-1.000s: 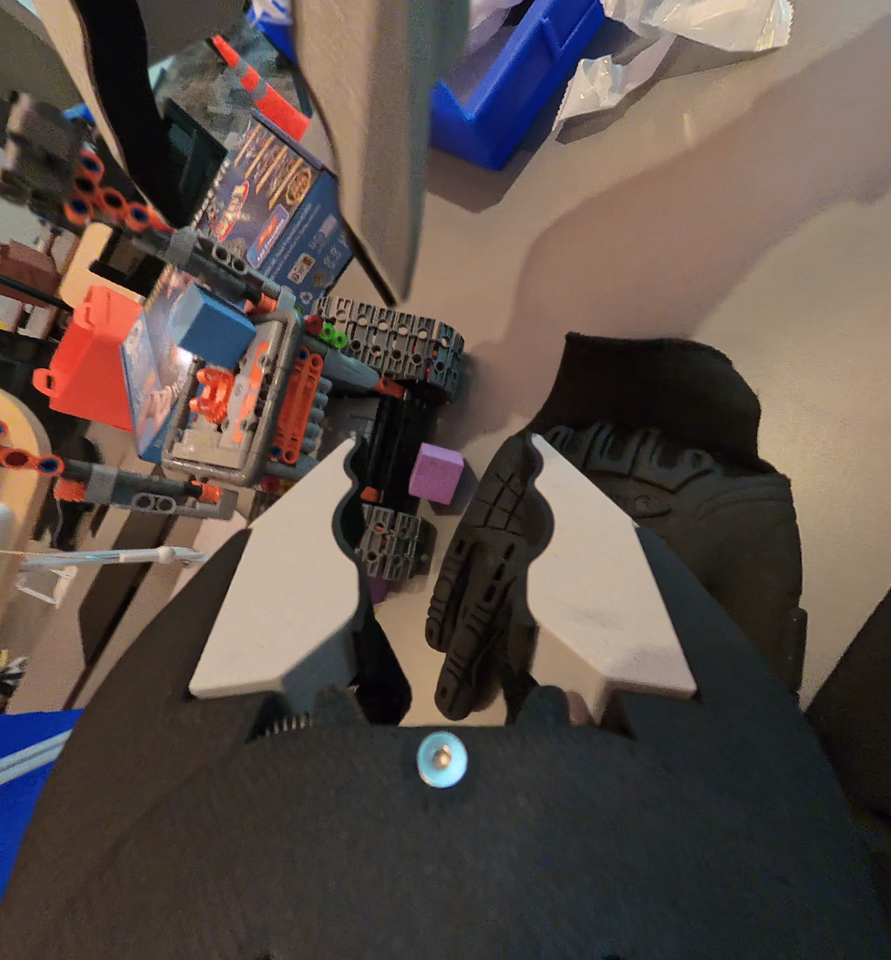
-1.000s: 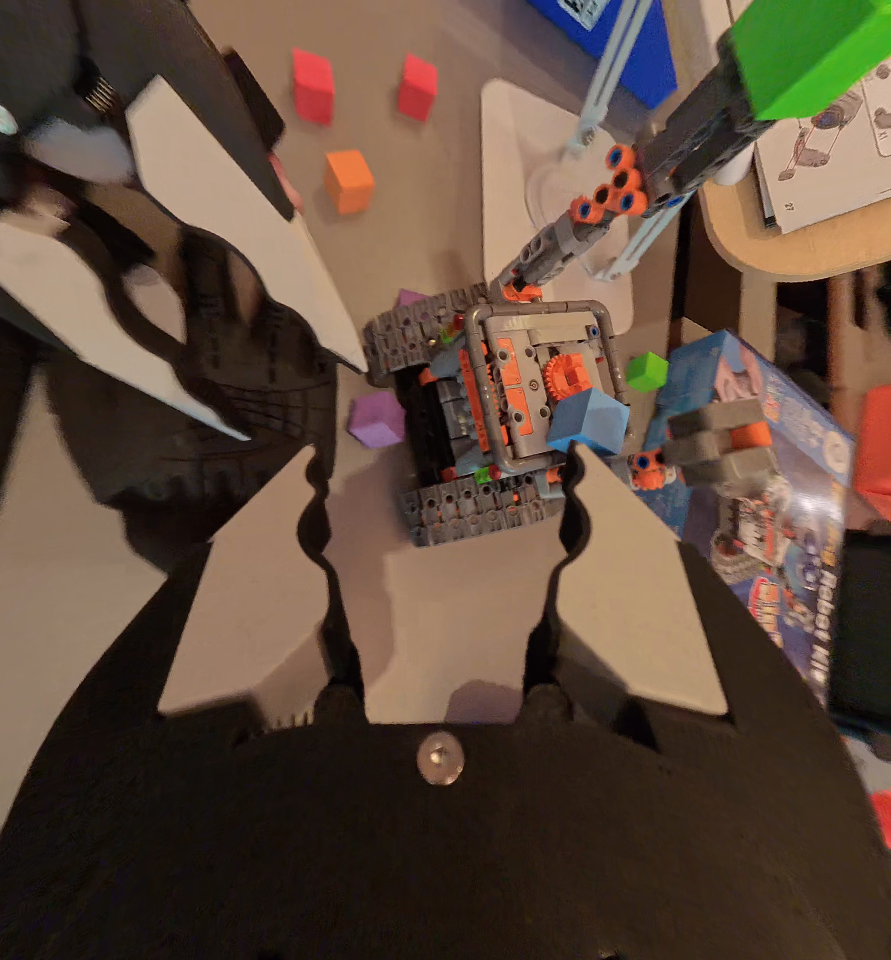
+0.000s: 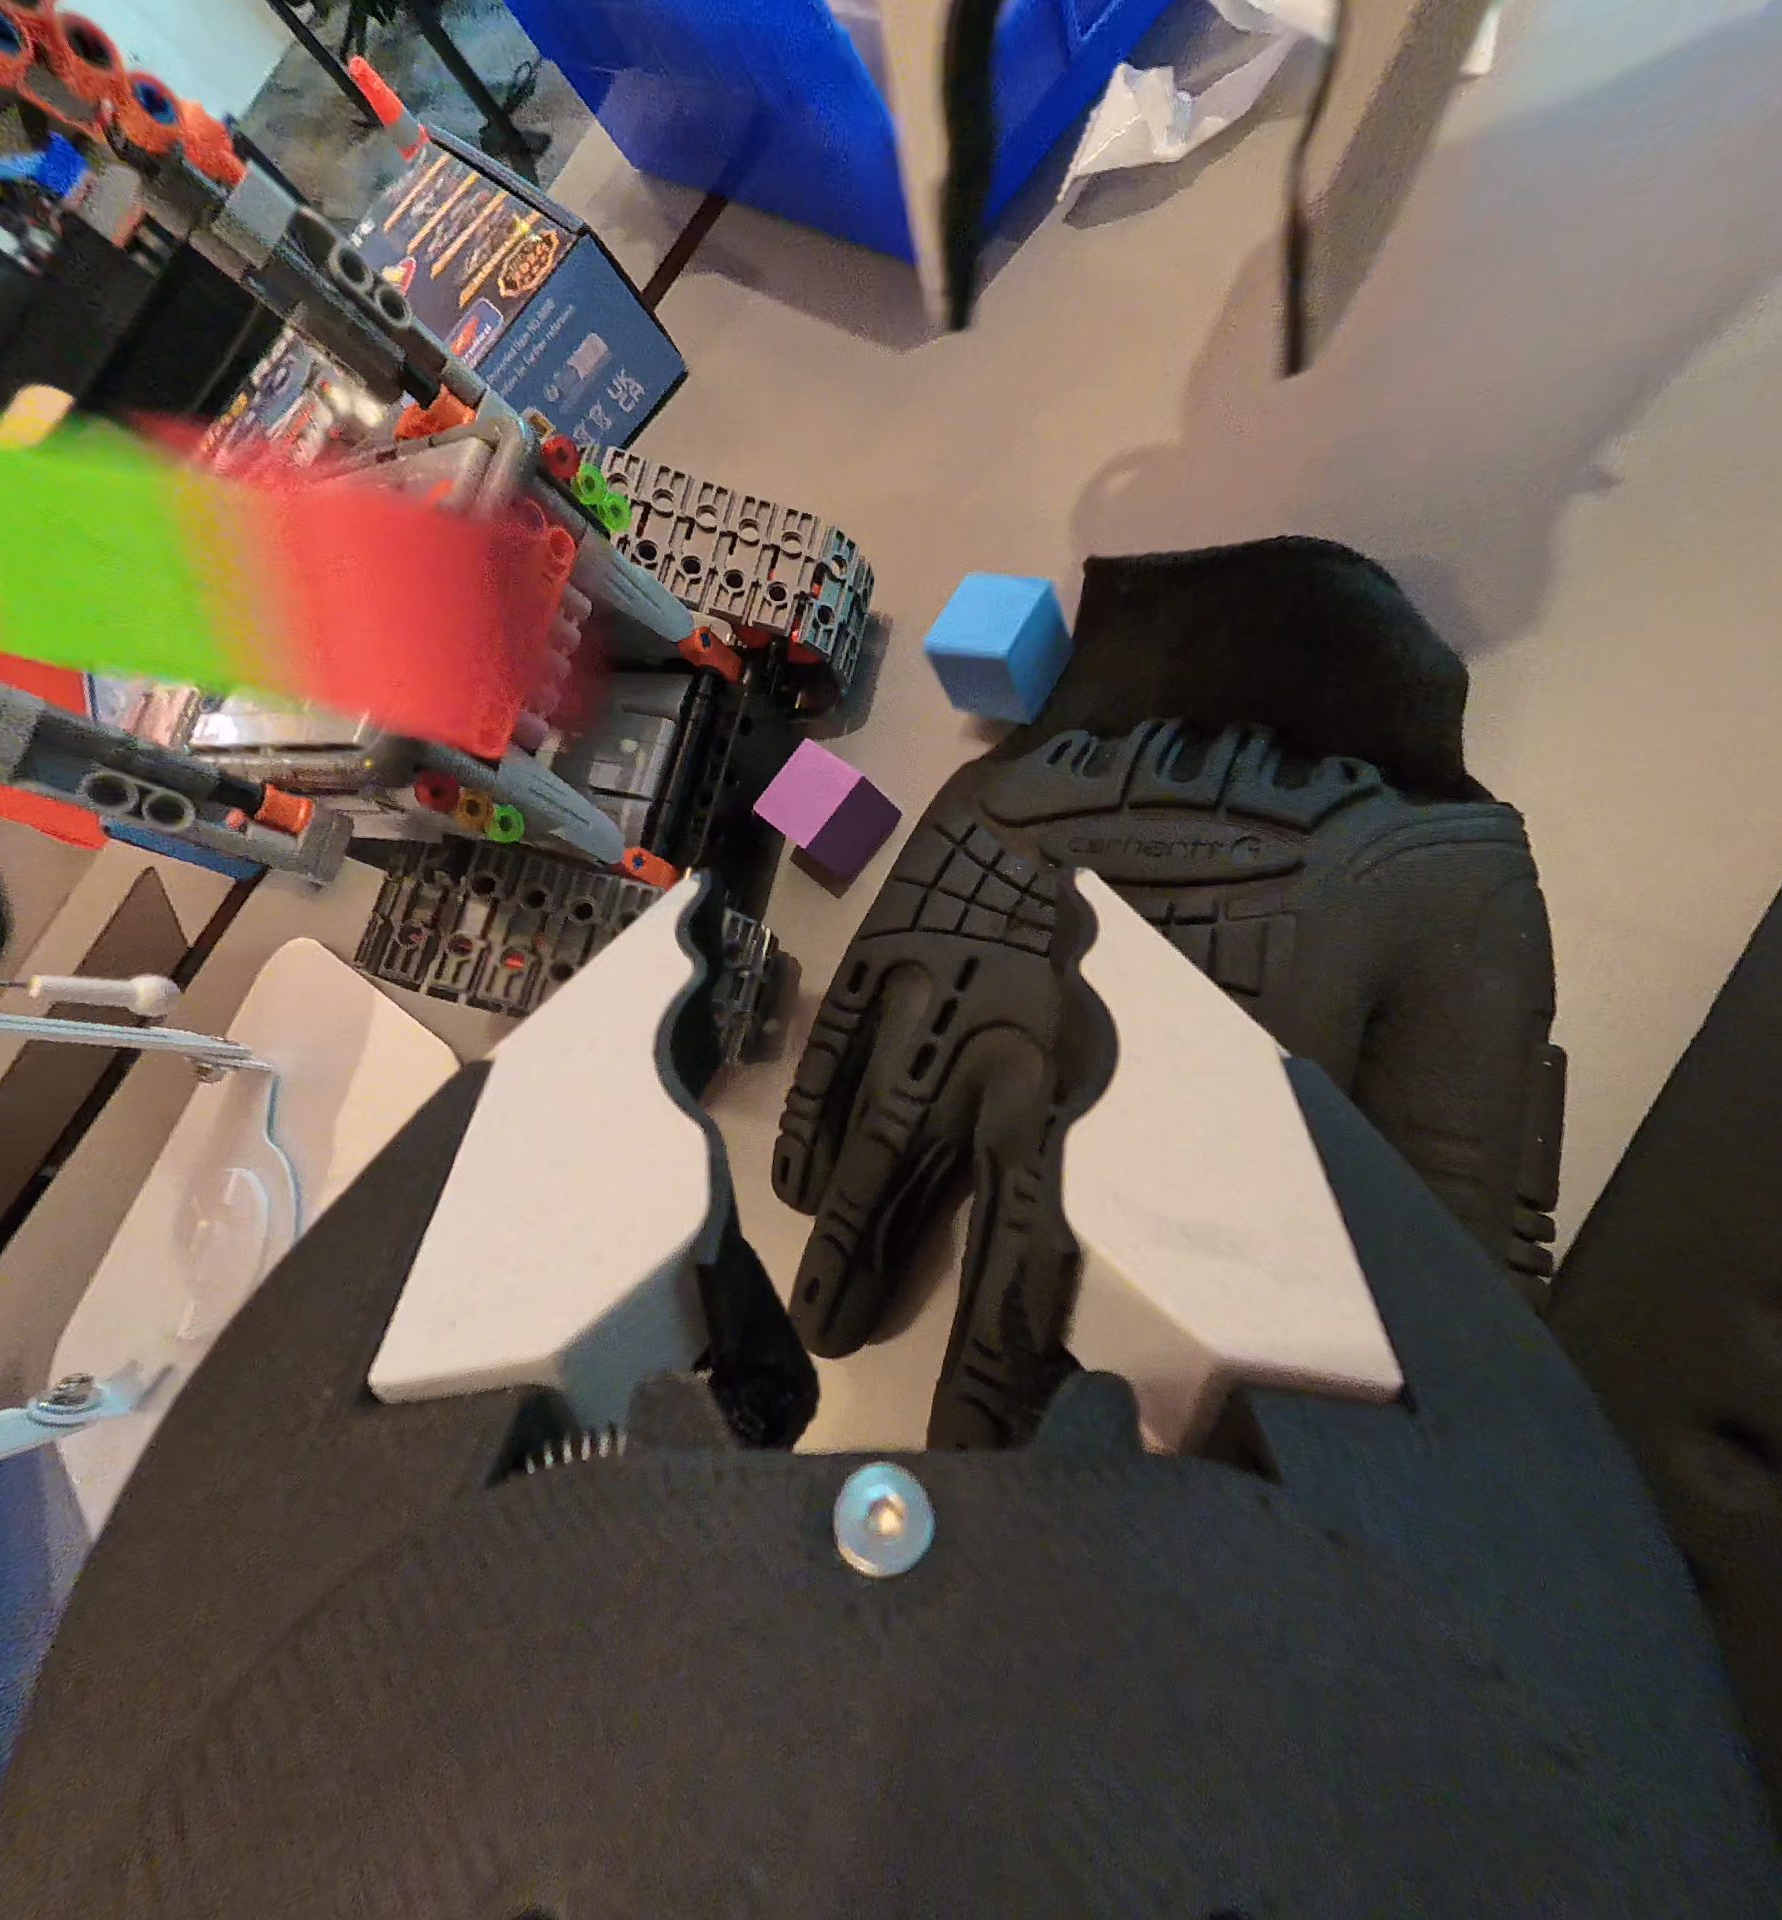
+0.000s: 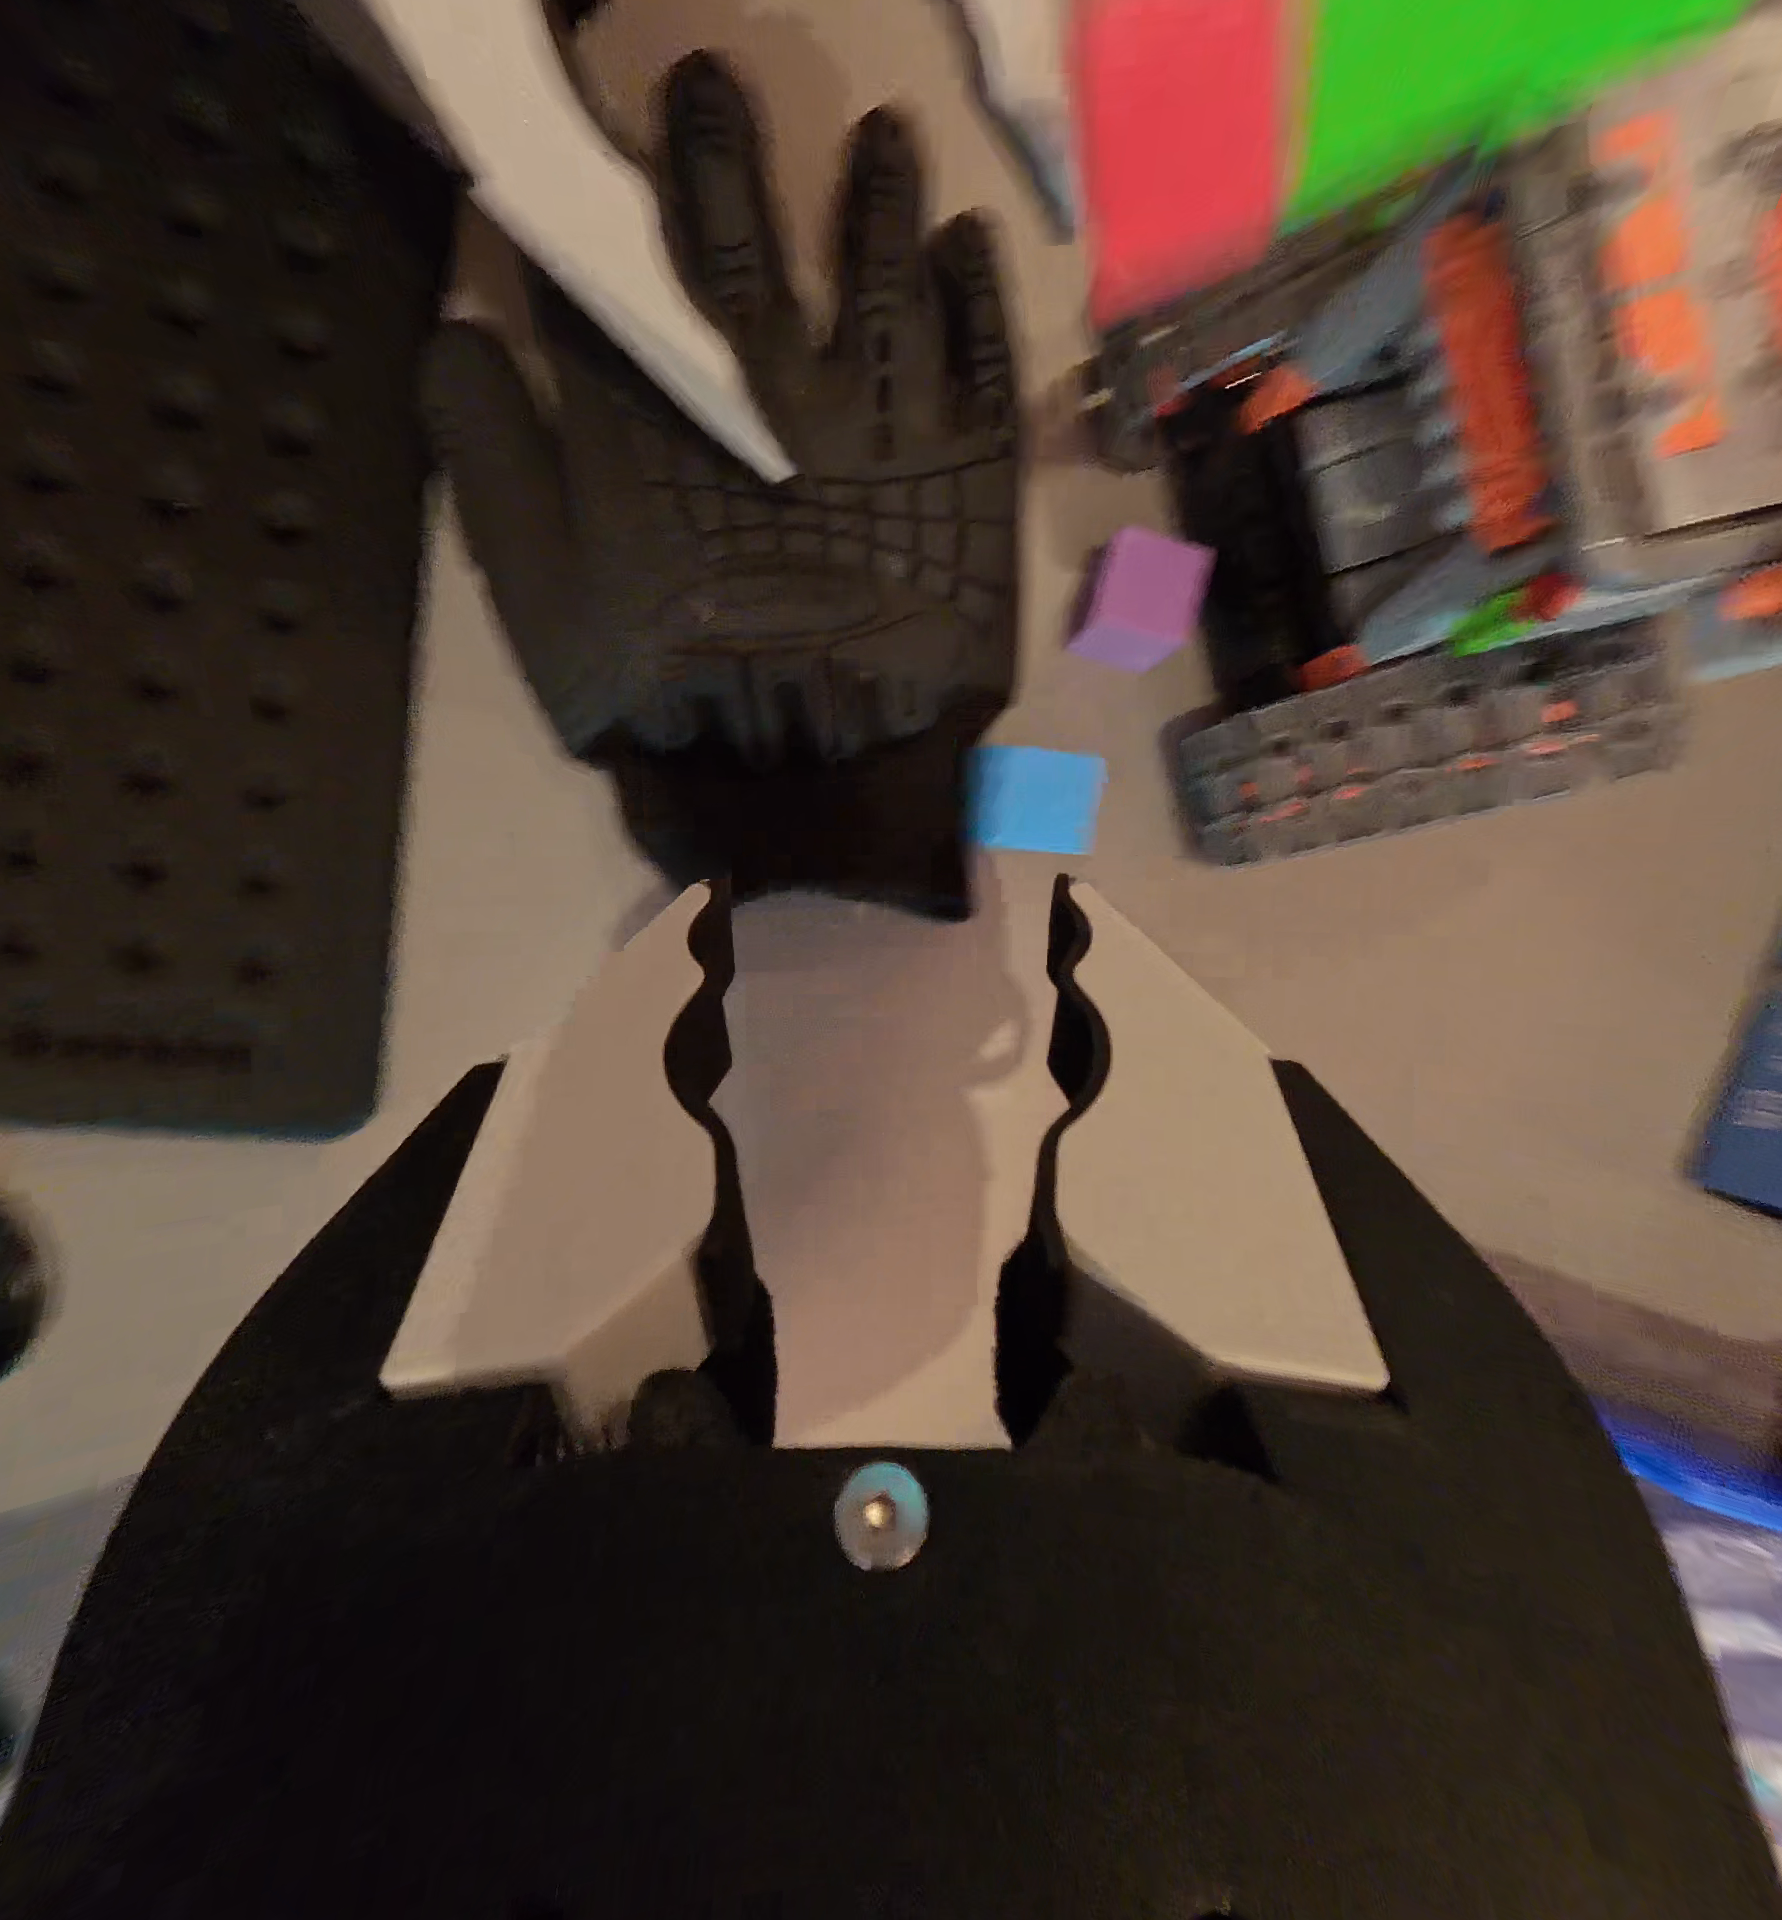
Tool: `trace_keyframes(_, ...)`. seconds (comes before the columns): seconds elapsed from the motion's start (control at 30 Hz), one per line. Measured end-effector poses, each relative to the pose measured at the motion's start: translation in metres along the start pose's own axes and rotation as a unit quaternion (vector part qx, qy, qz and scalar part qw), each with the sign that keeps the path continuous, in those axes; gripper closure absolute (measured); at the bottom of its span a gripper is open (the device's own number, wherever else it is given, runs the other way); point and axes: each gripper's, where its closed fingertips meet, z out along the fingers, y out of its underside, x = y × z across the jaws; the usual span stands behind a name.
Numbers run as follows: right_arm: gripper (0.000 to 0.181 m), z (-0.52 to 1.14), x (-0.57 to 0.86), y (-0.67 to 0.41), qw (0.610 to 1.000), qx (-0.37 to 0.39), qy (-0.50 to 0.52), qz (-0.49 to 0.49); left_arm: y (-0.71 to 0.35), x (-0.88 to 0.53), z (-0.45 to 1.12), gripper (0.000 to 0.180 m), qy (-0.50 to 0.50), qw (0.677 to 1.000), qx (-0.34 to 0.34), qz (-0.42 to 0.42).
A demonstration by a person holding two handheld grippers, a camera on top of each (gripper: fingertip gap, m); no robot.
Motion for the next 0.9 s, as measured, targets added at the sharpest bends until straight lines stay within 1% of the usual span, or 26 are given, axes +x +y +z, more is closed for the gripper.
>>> trace_keyframes(0.07, 0.123, -0.006, -0.011, 0.004, 0.998, -0.021, -0.054, 0.009, 0.000, 0.004, -0.001, 0.117, 0.014, 1.000, 0.004, -0.024)
trace_keyframes(0.13, 0.120, -0.008, -0.009, 0.005, 0.996, -0.036, -0.077, 0.014, 0.003, 0.004, 0.000, 0.115, 0.015, 0.999, 0.000, -0.038)
trace_keyframes(0.2, 0.120, -0.007, 0.002, 0.004, 0.994, -0.023, -0.099, 0.040, 0.008, 0.003, 0.002, 0.109, 0.021, 0.998, -0.008, -0.055)
trace_keyframes(0.23, 0.119, -0.005, 0.007, 0.009, 0.992, -0.036, -0.107, 0.055, 0.011, 0.004, 0.003, 0.107, 0.027, 0.998, -0.013, -0.062)
trace_keyframes(0.27, 0.116, -0.003, 0.015, 0.015, 0.992, -0.051, -0.096, 0.061, 0.012, 0.002, 0.004, 0.107, 0.026, 0.997, -0.016, -0.065)
trace_keyframes(0.3, 0.116, -0.001, 0.026, 0.016, 0.994, -0.048, -0.077, 0.068, 0.012, 0.001, 0.006, 0.107, 0.025, 0.997, -0.019, -0.067)
trace_keyframes(0.37, 0.119, 0.001, 0.039, 0.003, 0.994, -0.001, -0.064, 0.086, 0.011, 0.004, 0.013, 0.105, 0.046, 0.995, -0.027, -0.079)
trace_keyframes(0.4, 0.120, 0.006, 0.049, -0.004, 0.996, 0.017, -0.039, 0.084, 0.013, 0.001, 0.018, 0.105, 0.046, 0.995, -0.036, -0.084)
trace_keyframes(0.47, 0.122, 0.018, 0.053, -0.022, 0.997, 0.056, -0.017, 0.060, 0.012, 0.001, 0.027, 0.110, 0.060, 0.993, -0.043, -0.090)
trace_keyframes(0.53, 0.132, 0.028, 0.059, -0.038, 0.994, 0.089, 0.013, 0.062, 0.013, -0.005, 0.037, 0.112, 0.054, 0.992, -0.054, -0.101)
trace_keyframes(0.6, 0.133, 0.041, 0.060, -0.044, 0.994, 0.090, 0.032, 0.044, 0.016, -0.004, 0.046, 0.119, 0.064, 0.990, -0.073, -0.107)
trace_keyframes(0.67, 0.133, 0.055, 0.059, -0.041, 0.996, 0.072, 0.042, 0.036, 0.017, -0.004, 0.053, 0.122, 0.069, 0.989, -0.081, -0.102)
trace_keyframes(0.77, 0.130, 0.070, 0.071, -0.034, 0.994, 0.059, 0.076, 0.057, 0.017, -0.002, 0.058, 0.130, 0.085, 0.987, -0.087, -0.102)
trace_keyframes(0.83, 0.139, 0.076, 0.077, -0.032, 0.991, 0.068, 0.086, 0.081, 0.016, -0.002, 0.061, 0.133, 0.095, 0.986, -0.085, -0.107)
trace_keyframes(0.9, 0.142, 0.081, 0.076, -0.033, 0.990, 0.080, 0.080, 0.087, 0.017, -0.002, 0.063, 0.135, 0.103, 0.985, -0.088, -0.110)
